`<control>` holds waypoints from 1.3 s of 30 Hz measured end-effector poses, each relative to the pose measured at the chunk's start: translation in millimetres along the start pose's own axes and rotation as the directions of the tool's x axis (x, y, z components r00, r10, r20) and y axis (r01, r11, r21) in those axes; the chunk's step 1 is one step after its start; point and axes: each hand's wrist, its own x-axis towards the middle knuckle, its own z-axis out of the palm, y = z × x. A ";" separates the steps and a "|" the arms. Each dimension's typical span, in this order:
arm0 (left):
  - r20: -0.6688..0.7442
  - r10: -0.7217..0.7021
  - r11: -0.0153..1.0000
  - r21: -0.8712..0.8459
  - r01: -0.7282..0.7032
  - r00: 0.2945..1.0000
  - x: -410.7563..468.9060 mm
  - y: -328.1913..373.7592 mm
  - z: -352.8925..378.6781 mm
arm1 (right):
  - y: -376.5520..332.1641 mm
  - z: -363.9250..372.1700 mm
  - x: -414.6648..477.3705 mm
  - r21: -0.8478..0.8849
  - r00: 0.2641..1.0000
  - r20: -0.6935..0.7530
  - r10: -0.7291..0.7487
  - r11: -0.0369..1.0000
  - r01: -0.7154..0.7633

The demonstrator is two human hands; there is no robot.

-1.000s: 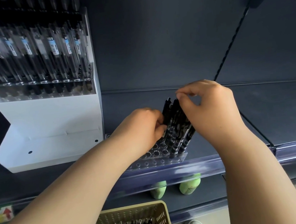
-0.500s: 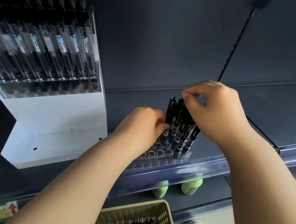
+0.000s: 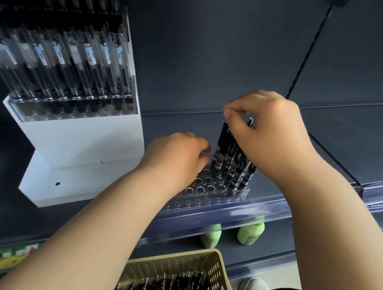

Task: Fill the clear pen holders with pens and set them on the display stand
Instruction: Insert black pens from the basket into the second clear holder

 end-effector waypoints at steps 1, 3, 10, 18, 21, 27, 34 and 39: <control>-0.005 0.006 0.998 0.060 -0.006 1.000 -4.6 -1.9 -4.3 | -4.3 1.7 -2.3 -0.001 0.999 -0.010 -0.034 0.999 0.034; -0.010 -0.002 0.988 0.157 0.003 1.000 -15.2 -3.1 -13.4 | -14.9 5.8 -9.1 0.014 0.993 -0.037 -0.110 0.994 0.110; -0.023 -0.037 0.950 0.309 0.042 0.999 -83.4 -15.4 -29.4 | -45.6 29.2 -70.6 0.135 0.925 0.024 -0.380 0.918 0.374; 0.236 -0.366 0.920 0.237 0.312 0.900 -199.8 -54.6 -3.2 | -66.2 63.0 -140.8 0.127 0.844 0.474 -0.252 0.968 0.218; 0.300 -0.424 0.904 0.185 0.384 0.854 -218.1 -58.0 26.1 | -69.9 77.7 -169.0 0.032 0.753 0.655 -0.070 0.997 0.065; 0.467 -0.530 0.826 0.095 0.556 0.708 -256.3 -41.0 109.0 | -70.3 115.8 -235.3 0.004 0.545 0.718 0.432 0.781 -0.625; 0.475 -0.578 0.727 -0.070 0.683 0.663 -253.2 -35.5 151.7 | -44.2 137.5 -242.3 -0.116 0.316 0.672 0.670 0.516 -0.849; 0.511 -0.603 0.666 -0.101 0.739 0.613 -237.4 -38.5 177.9 | -30.9 155.1 -243.9 -0.262 0.231 0.696 0.680 0.540 -0.800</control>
